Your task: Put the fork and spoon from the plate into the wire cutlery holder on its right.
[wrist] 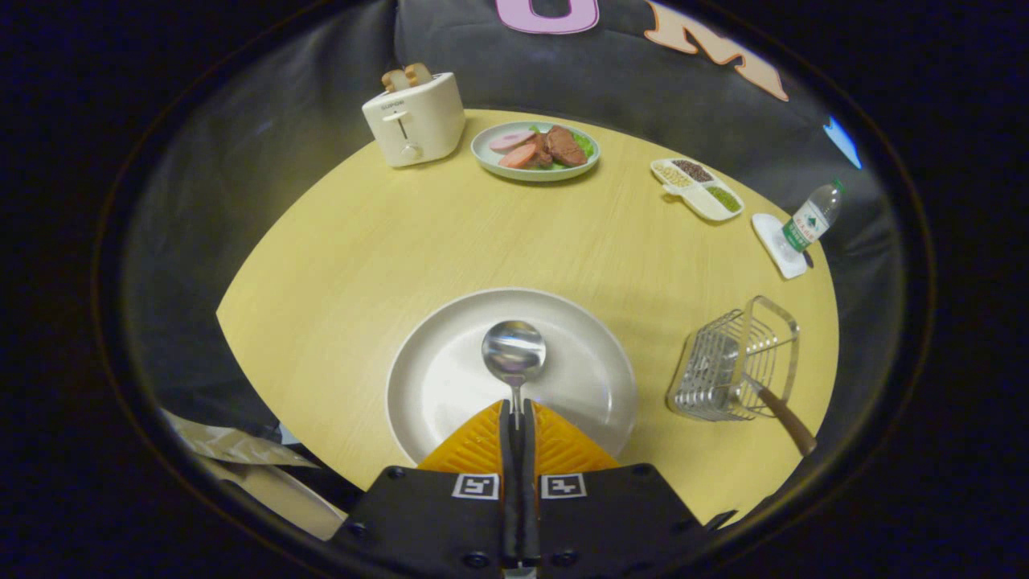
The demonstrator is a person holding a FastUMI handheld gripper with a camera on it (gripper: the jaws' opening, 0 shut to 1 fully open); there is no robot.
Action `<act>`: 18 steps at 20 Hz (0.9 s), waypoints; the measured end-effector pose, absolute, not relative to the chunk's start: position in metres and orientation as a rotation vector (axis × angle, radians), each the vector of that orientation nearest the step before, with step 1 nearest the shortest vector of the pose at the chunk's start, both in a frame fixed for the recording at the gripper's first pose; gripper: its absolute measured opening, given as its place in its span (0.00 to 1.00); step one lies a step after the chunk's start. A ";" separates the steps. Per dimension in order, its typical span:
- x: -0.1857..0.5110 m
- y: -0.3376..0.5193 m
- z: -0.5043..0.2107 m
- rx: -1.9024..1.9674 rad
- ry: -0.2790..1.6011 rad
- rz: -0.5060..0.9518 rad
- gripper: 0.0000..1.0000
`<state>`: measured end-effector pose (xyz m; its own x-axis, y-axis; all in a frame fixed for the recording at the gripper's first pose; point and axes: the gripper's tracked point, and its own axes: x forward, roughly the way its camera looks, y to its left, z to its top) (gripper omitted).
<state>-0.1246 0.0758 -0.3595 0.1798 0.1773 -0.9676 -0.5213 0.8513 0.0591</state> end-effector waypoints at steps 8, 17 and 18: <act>-0.104 0.038 -0.328 -0.357 1.292 0.489 0.05; -0.082 -0.004 -0.305 -0.420 1.278 0.468 0.05; -0.077 -0.010 -0.303 -0.428 1.277 0.461 0.05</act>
